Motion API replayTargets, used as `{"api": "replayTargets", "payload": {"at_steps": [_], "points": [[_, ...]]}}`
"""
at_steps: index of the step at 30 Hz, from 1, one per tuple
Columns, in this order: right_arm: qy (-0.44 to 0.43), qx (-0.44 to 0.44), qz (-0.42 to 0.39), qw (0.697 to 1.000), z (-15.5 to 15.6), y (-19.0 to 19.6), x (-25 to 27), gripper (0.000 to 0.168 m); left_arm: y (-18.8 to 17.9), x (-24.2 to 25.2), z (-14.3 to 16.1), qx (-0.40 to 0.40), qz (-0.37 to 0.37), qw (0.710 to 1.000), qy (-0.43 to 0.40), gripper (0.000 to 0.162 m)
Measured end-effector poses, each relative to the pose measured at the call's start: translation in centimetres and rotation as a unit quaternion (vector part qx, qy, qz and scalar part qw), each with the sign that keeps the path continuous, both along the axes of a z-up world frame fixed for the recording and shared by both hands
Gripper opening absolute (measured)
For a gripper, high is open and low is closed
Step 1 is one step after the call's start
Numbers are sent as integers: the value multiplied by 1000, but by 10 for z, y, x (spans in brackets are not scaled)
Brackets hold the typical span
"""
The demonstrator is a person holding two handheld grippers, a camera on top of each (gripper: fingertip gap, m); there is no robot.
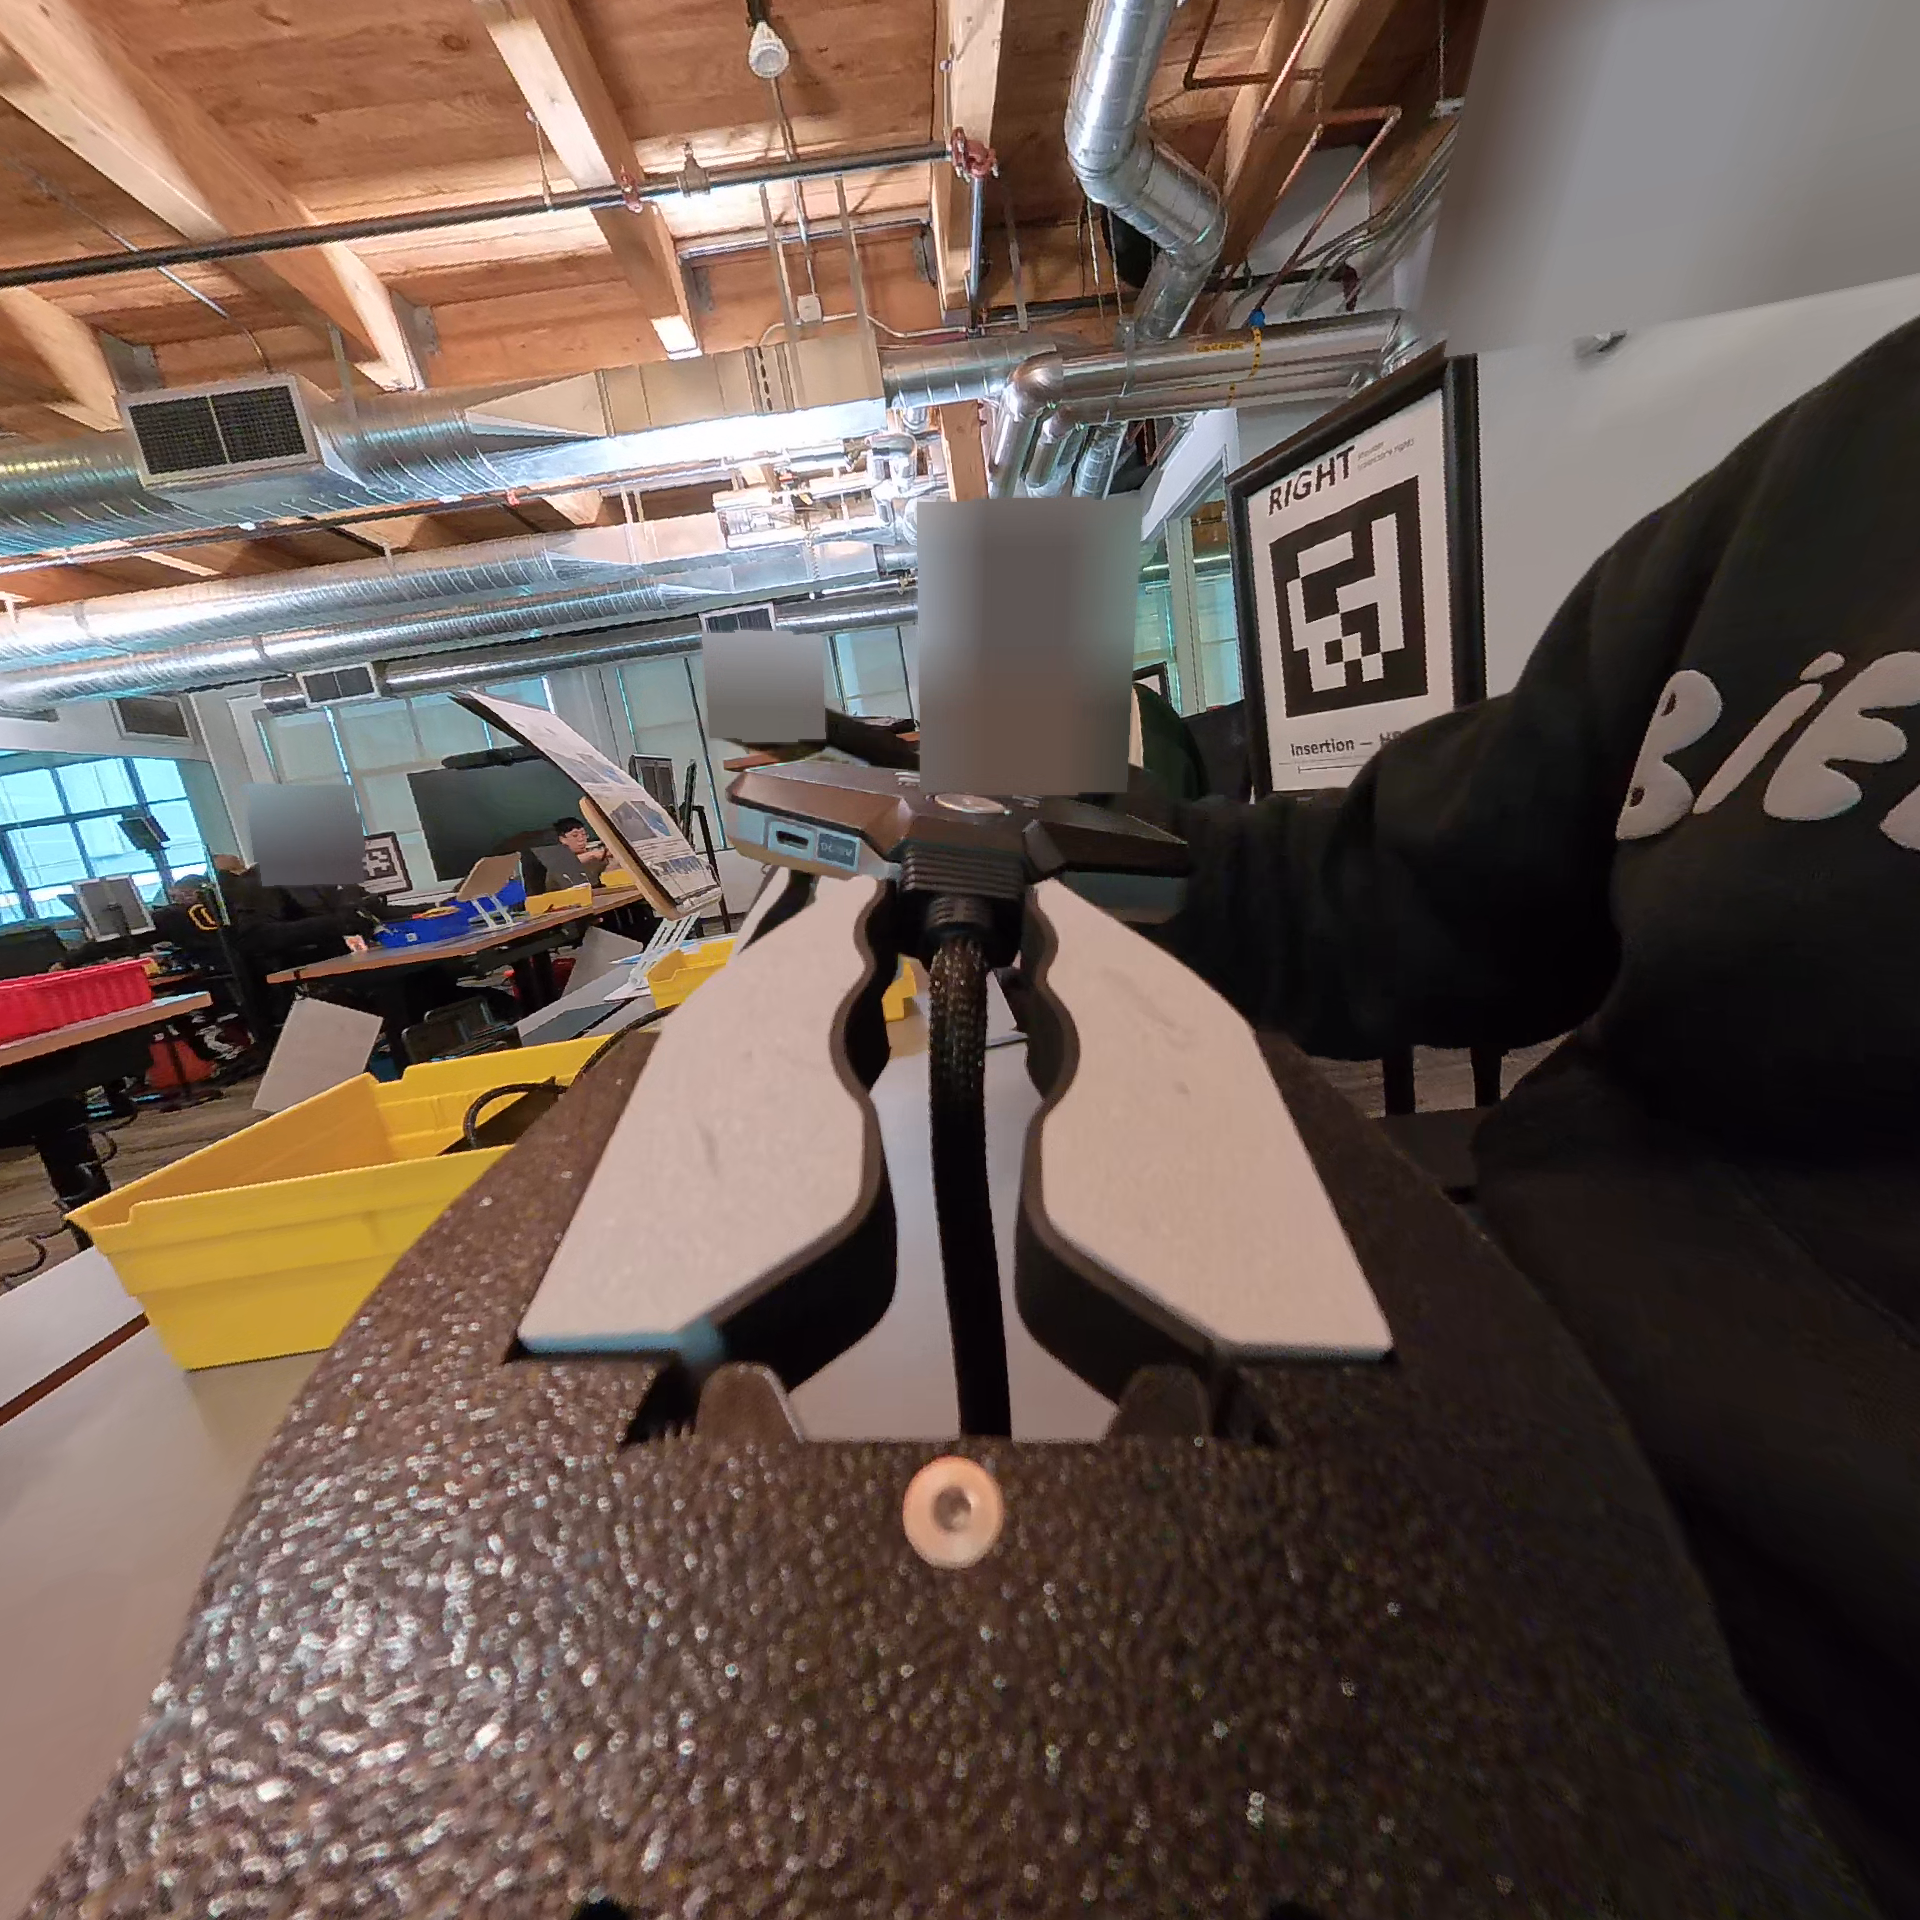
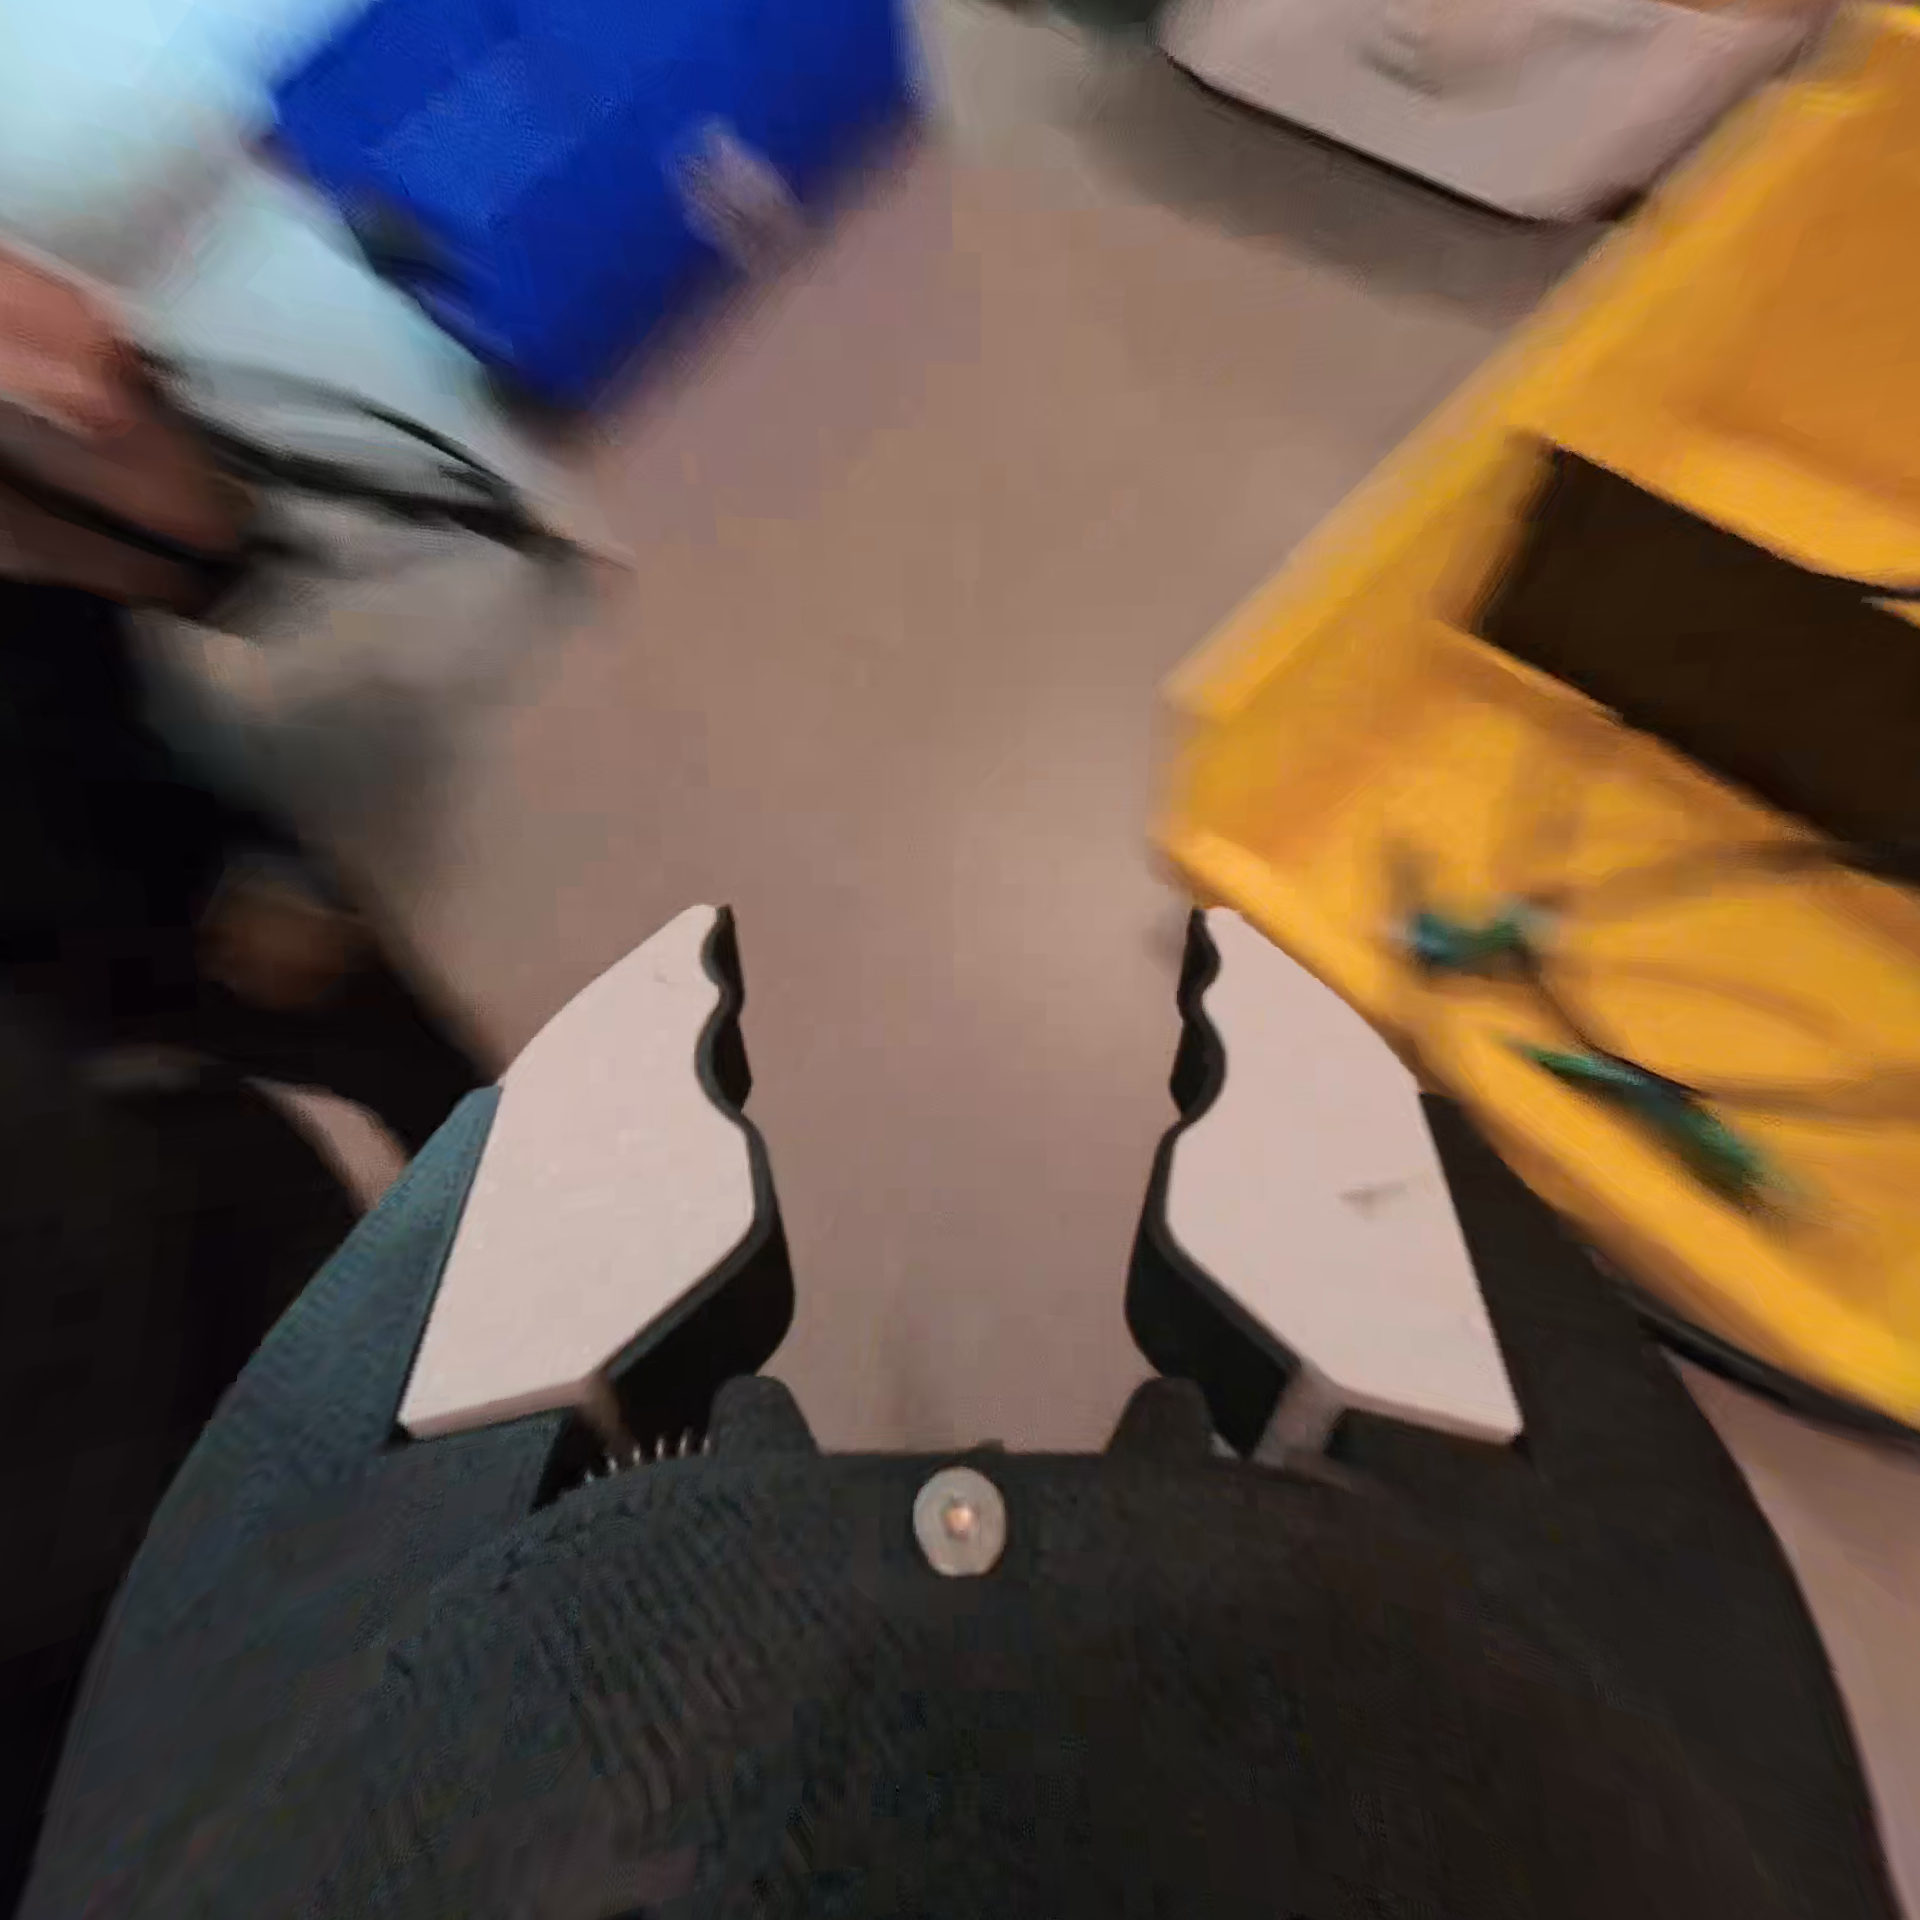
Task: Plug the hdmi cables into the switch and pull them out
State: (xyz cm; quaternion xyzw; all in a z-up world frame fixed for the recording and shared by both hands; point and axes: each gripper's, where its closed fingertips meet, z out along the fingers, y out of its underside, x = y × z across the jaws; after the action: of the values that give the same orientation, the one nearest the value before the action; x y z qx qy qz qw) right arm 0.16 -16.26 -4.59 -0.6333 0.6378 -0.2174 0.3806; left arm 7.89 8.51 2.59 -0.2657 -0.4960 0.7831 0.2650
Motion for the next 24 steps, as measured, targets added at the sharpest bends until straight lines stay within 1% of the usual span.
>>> {"api": "replayTargets", "payload": {"at_steps": [1, 2, 3, 4, 5, 6, 7, 9, 10, 11, 12, 14, 17, 19, 21, 22, 24], "points": [[-54, 91, 42, 993, 18, 41, 9, 82, 0, -2, 0, -1, 1, 1000, -4, 22], [-95, 182, 81, 975, 36, 80, 14, 81, -1, -3, 0, -4, 4, 1000, -9, 22], [-120, 264, 114, 950, 53, 112, 15, 79, -2, -6, 1, -5, 5, 1000, -13, 22], [-125, 329, 139, 926, 63, 139, 16, 71, -2, -9, 2, -7, 4, 1000, -19, 22], [-116, 372, 160, 907, 68, 163, 17, 64, -1, -13, 2, -10, 4, 1000, -27, 22], [-104, 396, 179, 895, 70, 183, 18, 63, -1, -17, 4, -14, 7, 999, -37, 22], [-96, 410, 196, 886, 72, 201, 19, 67, -1, -21, 5, -19, 13, 999, -50, 22], [-97, 425, 210, 875, 81, 225, 25, 68, -2, -29, 5, -26, 26, 996, -82, 22], [-102, 432, 211, 871, 86, 233, 29, 66, -3, -32, 5, -30, 42, 994, -100, 22], [-99, 438, 216, 867, 89, 241, 30, 57, -6, -33, 5, -34, 64, 990, -119, 22], [-84, 430, 222, 871, 86, 247, 31, 48, -8, -34, 6, -38, 87, 986, -138, 22], [-65, 383, 216, 896, 72, 249, 37, 24, -10, -36, 5, -43, 118, 976, -177, 22], [-79, 389, 204, 895, 76, 243, 44, 23, -14, -32, 4, -38, 166, 961, -220, 22], [-93, 361, 212, 904, 76, 242, 48, 23, -15, -28, 5, -29, 178, 959, -218, 22], [-113, 327, 211, 914, 81, 238, 51, 24, -17, -23, 9, -12, 194, 962, -191, 23], [-124, 299, 205, 924, 85, 230, 54, 24, -17, -20, 18, -10, 207, 965, -158, 26], [-146, 254, 187, 938, 99, 204, 58, 24, -5, -19, 46, -34, 207, 975, -80, 51]]}}
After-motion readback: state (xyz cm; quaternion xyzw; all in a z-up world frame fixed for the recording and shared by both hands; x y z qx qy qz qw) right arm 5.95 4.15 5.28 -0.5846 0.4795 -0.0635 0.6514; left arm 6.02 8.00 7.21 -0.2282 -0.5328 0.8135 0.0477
